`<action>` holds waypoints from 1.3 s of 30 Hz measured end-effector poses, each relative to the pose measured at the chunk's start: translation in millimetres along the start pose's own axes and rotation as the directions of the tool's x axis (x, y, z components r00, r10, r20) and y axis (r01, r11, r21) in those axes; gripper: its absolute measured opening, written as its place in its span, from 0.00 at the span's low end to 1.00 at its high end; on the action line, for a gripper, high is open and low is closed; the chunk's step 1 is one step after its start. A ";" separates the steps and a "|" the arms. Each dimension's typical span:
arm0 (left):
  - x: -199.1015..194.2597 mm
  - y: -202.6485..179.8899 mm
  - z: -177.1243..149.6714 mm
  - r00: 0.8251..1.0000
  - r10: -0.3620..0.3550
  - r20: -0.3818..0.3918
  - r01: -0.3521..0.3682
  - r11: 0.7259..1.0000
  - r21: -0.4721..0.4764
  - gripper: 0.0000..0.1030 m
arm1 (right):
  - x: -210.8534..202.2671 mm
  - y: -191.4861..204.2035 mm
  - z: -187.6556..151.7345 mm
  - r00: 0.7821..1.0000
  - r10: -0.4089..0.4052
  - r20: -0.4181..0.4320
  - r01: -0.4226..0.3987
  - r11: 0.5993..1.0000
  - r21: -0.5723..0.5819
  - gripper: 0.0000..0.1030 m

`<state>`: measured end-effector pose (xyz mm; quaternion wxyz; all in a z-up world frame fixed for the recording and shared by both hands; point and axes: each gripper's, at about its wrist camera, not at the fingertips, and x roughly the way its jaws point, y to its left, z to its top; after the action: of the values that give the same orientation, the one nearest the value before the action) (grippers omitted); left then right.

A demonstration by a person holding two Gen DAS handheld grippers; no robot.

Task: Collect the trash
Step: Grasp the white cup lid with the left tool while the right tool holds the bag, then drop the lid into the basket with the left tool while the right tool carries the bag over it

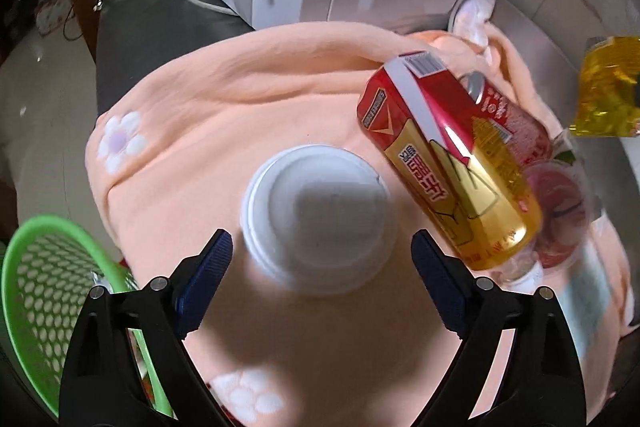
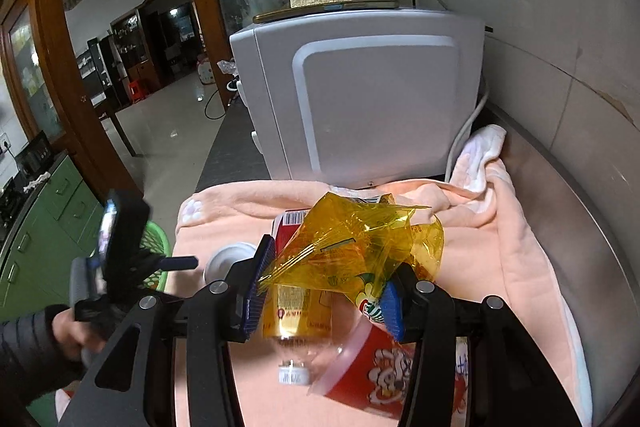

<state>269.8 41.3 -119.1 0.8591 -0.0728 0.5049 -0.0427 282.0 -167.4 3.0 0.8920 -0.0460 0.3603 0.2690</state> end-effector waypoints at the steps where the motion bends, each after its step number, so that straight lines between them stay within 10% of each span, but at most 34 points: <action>1: 2.5 -0.6 0.8 1.000 0.000 -0.006 0.000 1.000 0.005 0.87 | -0.9 -1.1 -1.4 1.000 0.002 -0.001 -0.002 1.000 0.004 0.45; 21: -1.5 3.2 -4.4 0.999 0.022 0.043 -0.023 0.999 0.025 0.79 | -9.5 1.4 -19.9 1.000 0.028 -0.008 -0.028 0.999 0.020 0.45; 39: -118.3 100.2 -89.3 0.977 0.115 0.178 -0.068 0.966 -0.249 0.80 | -18.6 63.0 -33.9 0.990 0.142 -0.017 -0.142 0.989 -0.030 0.45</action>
<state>134.2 150.1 -77.0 0.8892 -0.1572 0.4246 0.0662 217.6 -131.5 -2.5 0.8671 -0.0360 0.3650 0.3371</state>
